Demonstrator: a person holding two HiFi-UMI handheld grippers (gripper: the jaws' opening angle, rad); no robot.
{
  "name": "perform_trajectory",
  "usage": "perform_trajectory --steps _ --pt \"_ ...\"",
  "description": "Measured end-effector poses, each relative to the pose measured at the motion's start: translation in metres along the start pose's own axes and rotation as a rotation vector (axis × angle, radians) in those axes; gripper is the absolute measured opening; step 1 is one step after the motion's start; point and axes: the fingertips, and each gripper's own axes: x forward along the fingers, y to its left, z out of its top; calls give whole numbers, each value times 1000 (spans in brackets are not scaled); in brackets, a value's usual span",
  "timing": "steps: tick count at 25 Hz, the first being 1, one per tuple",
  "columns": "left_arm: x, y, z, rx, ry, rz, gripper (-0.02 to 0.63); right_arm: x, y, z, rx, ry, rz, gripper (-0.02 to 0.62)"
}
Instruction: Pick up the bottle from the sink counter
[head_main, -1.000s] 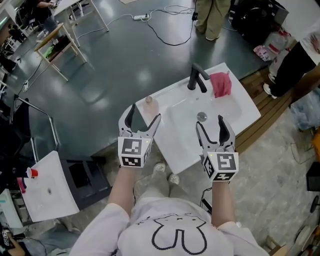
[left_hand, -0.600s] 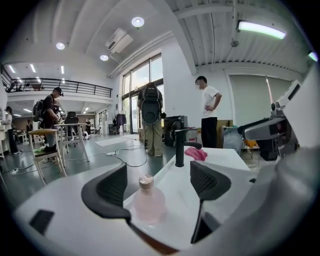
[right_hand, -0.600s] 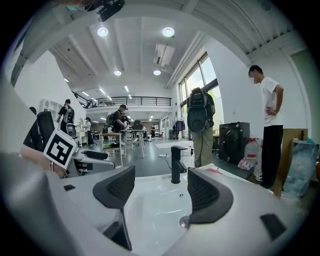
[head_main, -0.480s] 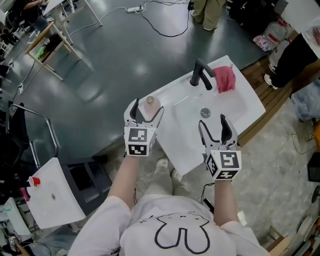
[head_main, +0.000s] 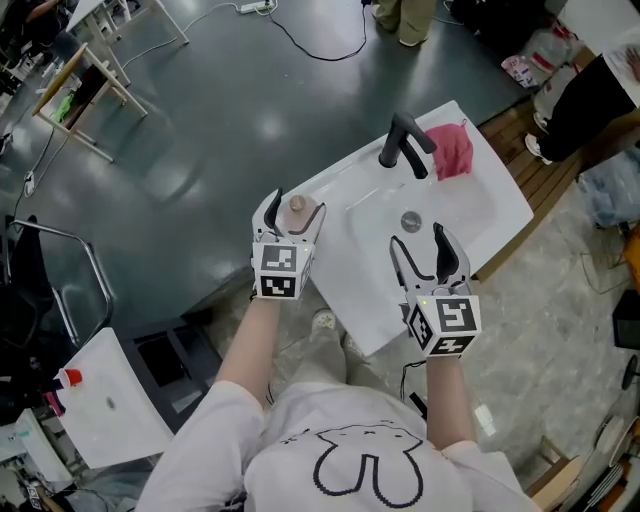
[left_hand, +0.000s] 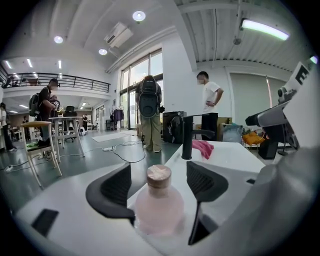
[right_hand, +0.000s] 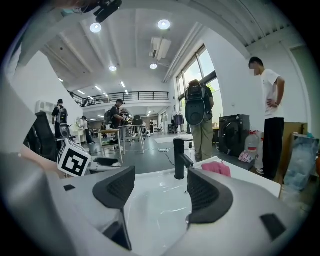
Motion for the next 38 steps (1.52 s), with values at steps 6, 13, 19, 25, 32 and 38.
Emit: perform_trajectory --steps 6,13,19,25,32,38 --pt "18 5 -8 -15 -2 -1 295 4 1 -6 -14 23 -6 321" --pt "25 5 -8 33 -8 26 160 2 -6 -1 -20 24 -35 321" --pt "27 2 -16 128 32 38 126 5 -1 -2 -23 23 -35 321" --pt "24 1 -18 96 66 3 112 1 4 3 -28 18 -31 321" --pt "11 -7 -7 89 49 -10 110 -9 2 15 -53 -6 -33 321" --pt "-6 -8 24 102 3 -2 110 -20 6 31 -63 -35 -29 321"
